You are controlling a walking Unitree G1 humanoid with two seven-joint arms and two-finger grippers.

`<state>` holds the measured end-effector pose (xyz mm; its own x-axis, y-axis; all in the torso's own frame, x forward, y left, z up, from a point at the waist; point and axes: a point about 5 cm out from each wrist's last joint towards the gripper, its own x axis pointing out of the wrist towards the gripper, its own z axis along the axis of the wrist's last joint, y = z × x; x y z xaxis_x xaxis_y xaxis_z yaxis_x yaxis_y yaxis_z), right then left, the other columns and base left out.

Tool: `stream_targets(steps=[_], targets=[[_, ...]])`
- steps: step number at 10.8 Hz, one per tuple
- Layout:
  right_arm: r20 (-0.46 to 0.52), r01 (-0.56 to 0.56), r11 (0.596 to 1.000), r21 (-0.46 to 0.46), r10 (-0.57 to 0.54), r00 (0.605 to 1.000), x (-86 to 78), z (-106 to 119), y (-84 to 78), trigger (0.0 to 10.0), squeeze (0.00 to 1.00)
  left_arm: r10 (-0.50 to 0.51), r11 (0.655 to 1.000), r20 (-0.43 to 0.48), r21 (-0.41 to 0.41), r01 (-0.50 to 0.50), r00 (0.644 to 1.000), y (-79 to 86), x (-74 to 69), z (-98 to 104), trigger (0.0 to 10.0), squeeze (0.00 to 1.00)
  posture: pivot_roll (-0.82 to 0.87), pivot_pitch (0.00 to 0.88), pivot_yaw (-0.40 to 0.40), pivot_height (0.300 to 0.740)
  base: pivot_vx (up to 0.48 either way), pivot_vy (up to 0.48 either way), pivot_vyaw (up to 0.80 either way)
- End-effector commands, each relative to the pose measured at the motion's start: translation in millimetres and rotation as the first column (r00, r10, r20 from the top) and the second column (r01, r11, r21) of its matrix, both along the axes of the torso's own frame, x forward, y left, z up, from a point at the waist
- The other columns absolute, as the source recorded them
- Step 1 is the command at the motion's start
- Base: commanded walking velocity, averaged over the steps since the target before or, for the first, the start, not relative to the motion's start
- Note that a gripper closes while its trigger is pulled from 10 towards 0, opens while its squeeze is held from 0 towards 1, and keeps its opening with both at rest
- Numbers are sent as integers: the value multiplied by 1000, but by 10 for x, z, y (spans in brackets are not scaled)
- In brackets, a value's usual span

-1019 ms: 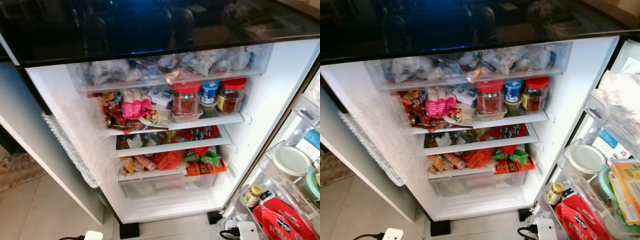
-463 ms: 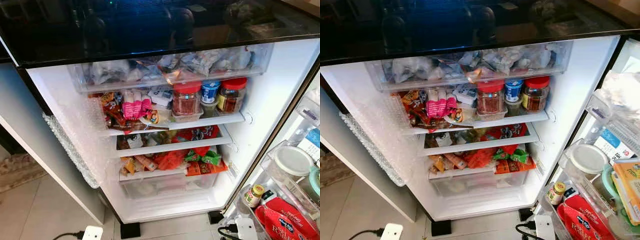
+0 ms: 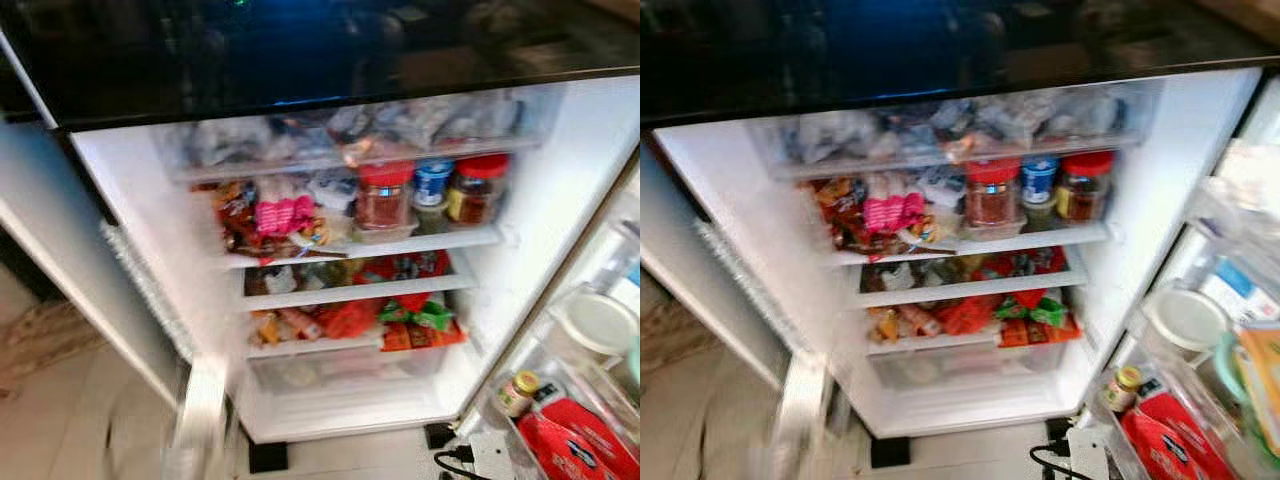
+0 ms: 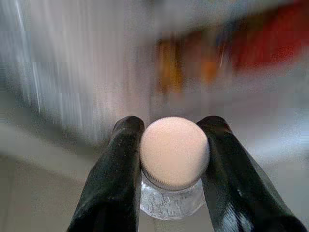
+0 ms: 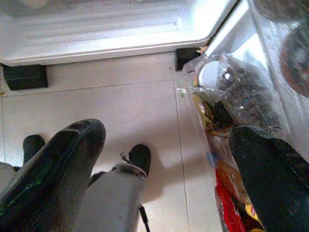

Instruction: Restocking fridge

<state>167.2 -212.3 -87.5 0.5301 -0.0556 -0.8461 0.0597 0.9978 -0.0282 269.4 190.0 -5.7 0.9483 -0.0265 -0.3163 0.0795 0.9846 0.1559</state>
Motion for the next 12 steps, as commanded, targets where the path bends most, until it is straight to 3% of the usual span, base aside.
stream_targets(steps=[1,3,5,8,10,12], targets=[[-16,-5,1000,-6,5,1000,-23,-12,1,10000,0,-7,1000,-42,-5,7,999,-6,-115,-102,10000,0,-132,0,54,740,0,0,0],[-10,2,1000,-2,-2,1000,-16,-8,0,10000,0,-19,999,17,-28,19,1000,-90,-51,-20,10000,0,-150,0,61,740,0,0,0],[2,30,1000,-3,-30,1000,-12,-3,-16,10000,0,-34,997,60,-70,39,998,-176,-123,-12,10000,0,-174,0,71,740,0,0,0],[1,18,999,-31,-18,1000,-13,2,-45,10000,0,35,995,33,-90,-32,999,-87,-88,-20,10000,0,-159,0,61,740,0,0,0],[-15,24,998,-57,-25,1000,-43,-7,-74,10000,0,25,993,36,-116,-21,999,-124,-78,-4,10000,0,-162,0,61,740,0,0,0],[-26,22,998,-59,-24,999,-62,-15,-80,10000,0,31,992,28,-123,-27,999,-114,-92,-18,10000,0,-165,0,59,701,0,0,0]])
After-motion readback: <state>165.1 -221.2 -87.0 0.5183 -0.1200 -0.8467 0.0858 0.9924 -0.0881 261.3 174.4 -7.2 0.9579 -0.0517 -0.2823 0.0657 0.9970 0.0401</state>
